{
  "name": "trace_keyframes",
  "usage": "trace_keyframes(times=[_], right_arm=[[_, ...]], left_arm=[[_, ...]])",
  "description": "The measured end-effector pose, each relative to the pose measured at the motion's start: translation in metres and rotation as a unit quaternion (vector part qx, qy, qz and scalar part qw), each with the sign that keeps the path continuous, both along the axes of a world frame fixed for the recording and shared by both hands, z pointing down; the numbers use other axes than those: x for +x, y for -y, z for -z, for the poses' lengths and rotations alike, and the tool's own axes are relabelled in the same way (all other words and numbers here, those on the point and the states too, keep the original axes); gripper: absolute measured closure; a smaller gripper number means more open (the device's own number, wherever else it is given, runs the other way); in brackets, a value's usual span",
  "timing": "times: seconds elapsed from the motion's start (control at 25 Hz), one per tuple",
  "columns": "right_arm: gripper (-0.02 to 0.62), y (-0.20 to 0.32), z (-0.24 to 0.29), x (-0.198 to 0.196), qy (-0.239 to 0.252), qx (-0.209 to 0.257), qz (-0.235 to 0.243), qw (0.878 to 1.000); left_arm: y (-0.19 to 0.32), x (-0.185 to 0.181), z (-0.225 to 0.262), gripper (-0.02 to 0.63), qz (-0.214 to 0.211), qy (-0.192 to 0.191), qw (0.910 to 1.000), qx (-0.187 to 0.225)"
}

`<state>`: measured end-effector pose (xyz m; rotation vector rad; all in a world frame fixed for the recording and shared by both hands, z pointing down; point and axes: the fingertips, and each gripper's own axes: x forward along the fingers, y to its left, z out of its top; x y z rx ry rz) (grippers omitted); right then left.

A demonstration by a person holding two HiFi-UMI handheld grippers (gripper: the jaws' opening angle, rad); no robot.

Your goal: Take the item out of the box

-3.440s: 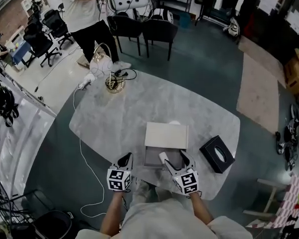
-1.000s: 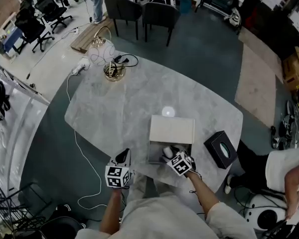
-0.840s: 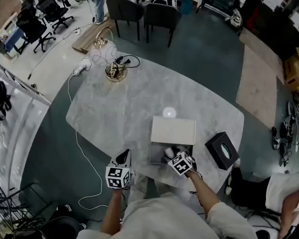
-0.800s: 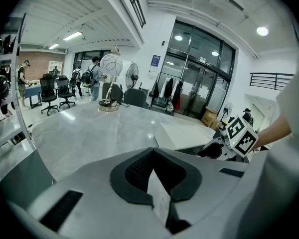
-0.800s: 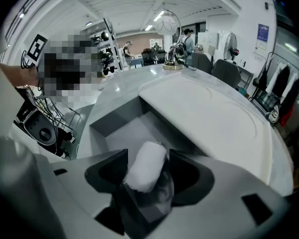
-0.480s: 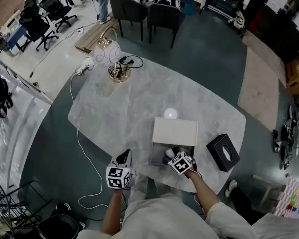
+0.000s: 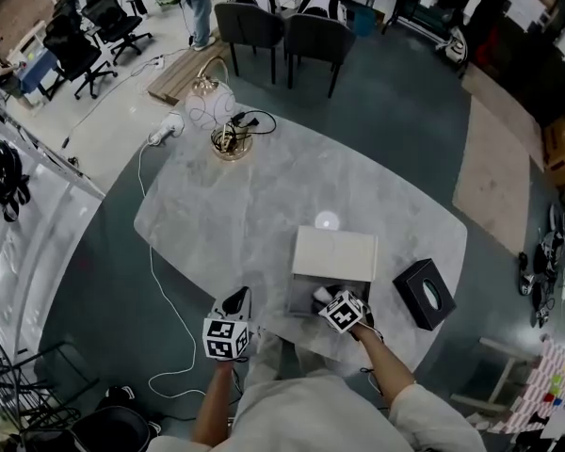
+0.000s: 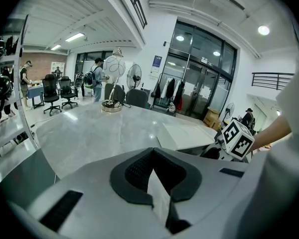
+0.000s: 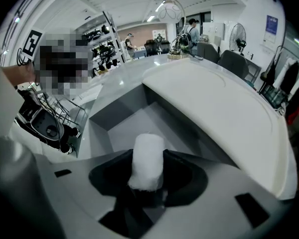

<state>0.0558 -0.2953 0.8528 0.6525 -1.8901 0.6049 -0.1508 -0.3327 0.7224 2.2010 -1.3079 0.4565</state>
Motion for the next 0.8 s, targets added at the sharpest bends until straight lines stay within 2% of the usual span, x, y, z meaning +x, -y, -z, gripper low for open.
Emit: trace_keyframes(times=[0.44,0.8], right_arm=[[0.414,0.002,0.002,0.000,-0.010,0.014,0.006,1.000],[0.414,-0.001,0.019,0.006,-0.002,0.044,0.004,0.999]], left_arm=[[-0.005,0.000,0.011,0.592,0.001,0.005,0.9999,0.012],[-0.013,0.006,0.019,0.592,-0.002,0.008,0.9997,0.022]])
